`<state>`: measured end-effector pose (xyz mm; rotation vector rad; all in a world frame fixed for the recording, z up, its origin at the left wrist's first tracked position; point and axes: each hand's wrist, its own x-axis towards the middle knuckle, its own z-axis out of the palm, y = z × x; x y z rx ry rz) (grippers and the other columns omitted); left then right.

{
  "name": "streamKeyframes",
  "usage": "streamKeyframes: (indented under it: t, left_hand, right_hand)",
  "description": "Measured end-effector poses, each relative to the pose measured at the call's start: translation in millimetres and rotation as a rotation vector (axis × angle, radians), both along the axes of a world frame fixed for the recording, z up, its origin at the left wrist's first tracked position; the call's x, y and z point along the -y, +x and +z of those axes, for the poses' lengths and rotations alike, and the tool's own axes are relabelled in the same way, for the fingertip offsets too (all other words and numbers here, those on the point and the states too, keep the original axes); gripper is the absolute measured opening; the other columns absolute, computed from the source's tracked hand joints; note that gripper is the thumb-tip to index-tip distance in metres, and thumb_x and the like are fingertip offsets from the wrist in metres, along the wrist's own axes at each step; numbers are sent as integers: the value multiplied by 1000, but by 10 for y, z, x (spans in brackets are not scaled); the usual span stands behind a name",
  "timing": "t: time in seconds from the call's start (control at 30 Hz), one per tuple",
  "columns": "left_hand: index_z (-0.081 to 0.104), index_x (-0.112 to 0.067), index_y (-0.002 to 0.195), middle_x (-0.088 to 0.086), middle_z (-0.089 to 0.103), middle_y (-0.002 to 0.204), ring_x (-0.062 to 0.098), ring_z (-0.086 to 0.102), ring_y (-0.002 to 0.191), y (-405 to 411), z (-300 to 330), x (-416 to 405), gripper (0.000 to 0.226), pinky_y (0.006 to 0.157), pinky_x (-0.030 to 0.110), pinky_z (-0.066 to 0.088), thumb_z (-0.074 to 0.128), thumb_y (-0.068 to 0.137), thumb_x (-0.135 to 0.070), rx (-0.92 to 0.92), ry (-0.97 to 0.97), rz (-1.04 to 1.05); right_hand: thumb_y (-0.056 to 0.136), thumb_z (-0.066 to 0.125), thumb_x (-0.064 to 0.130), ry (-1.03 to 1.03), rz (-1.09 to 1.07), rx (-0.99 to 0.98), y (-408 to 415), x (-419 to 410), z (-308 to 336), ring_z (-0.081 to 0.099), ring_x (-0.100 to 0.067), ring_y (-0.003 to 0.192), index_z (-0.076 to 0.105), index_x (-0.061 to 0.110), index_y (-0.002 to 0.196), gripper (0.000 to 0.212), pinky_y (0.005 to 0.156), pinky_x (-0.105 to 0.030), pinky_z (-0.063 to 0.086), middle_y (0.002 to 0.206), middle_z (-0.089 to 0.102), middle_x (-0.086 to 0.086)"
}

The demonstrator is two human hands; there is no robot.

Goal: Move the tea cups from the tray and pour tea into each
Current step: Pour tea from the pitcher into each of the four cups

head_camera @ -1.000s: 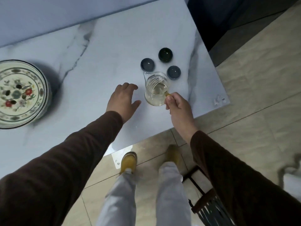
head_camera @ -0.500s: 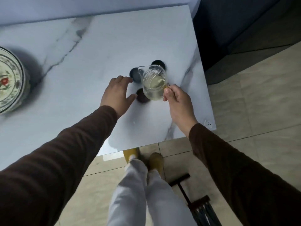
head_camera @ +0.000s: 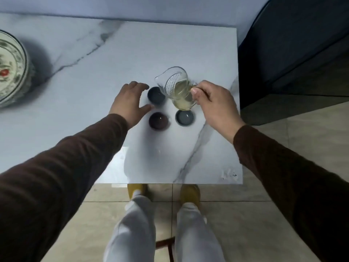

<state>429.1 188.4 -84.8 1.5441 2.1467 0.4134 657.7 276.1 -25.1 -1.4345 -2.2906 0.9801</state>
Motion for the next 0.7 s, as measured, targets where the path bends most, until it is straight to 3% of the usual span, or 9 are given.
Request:
streamKeyframes:
  t: [0.17, 0.33, 0.43, 0.7]
  left_hand:
    - [52, -16, 133, 7, 56, 125, 28, 49, 116, -97, -186, -127, 60, 98, 35, 40, 74, 80, -34, -19, 4, 16]
    - [53, -21, 132, -1, 56, 123, 14, 50, 102, -237, -426, -233, 67, 89, 27, 38, 79, 74, -41, 56, 30, -7]
    - [53, -22, 134, -2, 57, 125, 16, 54, 108, -299, -545, -265, 70, 95, 31, 44, 81, 73, -41, 108, 47, -50]
    - [53, -25, 134, -7, 58, 124, 14, 54, 109, -404, -811, -362, 72, 90, 23, 40, 82, 71, -43, 128, 131, -128]
  right_hand:
    - [95, 50, 42, 133, 83, 25, -17, -283, -61, 59, -24, 76, 64, 13, 87, 34, 69, -37, 45, 73, 65, 0]
    - [94, 49, 48, 223, 130, 60, -56, -415, -187, 55, -20, 73, 65, 16, 87, 36, 66, -34, 41, 64, 57, 6]
    - [94, 50, 49, 272, 146, 53, -74, -468, -237, 52, -19, 70, 66, 17, 84, 37, 64, -32, 38, 60, 52, 6]
    - [93, 49, 51, 349, 244, 69, -144, -610, -296, 55, -3, 63, 66, 25, 78, 34, 66, -28, 37, 66, 64, 9]
